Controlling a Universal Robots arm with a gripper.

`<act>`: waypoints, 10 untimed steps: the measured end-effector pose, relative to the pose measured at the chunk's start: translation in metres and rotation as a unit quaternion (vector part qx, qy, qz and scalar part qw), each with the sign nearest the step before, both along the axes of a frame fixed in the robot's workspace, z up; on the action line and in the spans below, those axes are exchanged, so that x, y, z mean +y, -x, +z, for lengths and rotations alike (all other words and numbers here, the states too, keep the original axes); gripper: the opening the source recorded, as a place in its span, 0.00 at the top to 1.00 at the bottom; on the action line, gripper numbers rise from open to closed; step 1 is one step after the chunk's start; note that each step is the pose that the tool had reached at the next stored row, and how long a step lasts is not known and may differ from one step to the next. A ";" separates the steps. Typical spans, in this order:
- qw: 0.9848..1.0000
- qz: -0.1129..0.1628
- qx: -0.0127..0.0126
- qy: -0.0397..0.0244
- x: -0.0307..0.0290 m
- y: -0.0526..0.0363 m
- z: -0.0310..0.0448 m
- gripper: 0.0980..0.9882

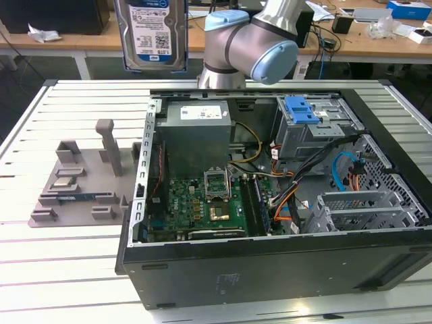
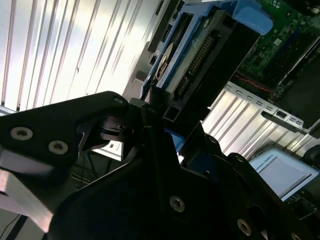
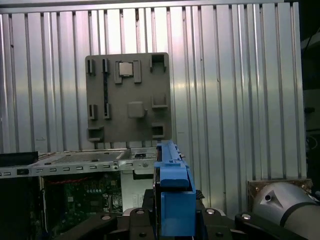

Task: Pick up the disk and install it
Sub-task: 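Pick up the disk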

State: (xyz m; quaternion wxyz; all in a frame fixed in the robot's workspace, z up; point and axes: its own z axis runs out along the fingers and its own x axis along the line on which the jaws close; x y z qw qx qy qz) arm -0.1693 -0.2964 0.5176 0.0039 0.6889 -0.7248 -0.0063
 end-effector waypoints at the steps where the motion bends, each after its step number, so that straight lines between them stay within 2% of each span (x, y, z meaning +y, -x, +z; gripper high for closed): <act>1: 1.000 0.000 0.000 0.000 0.0000 -0.0046 0.0000 0.69; 4: 1.000 0.000 0.000 0.000 0.0001 -0.0408 0.0000 0.69; 7: 1.000 0.000 0.000 0.000 0.0001 -0.0522 0.0000 0.69; 10: 1.000 0.000 0.000 0.000 0.0001 -0.0597 -0.0001 0.69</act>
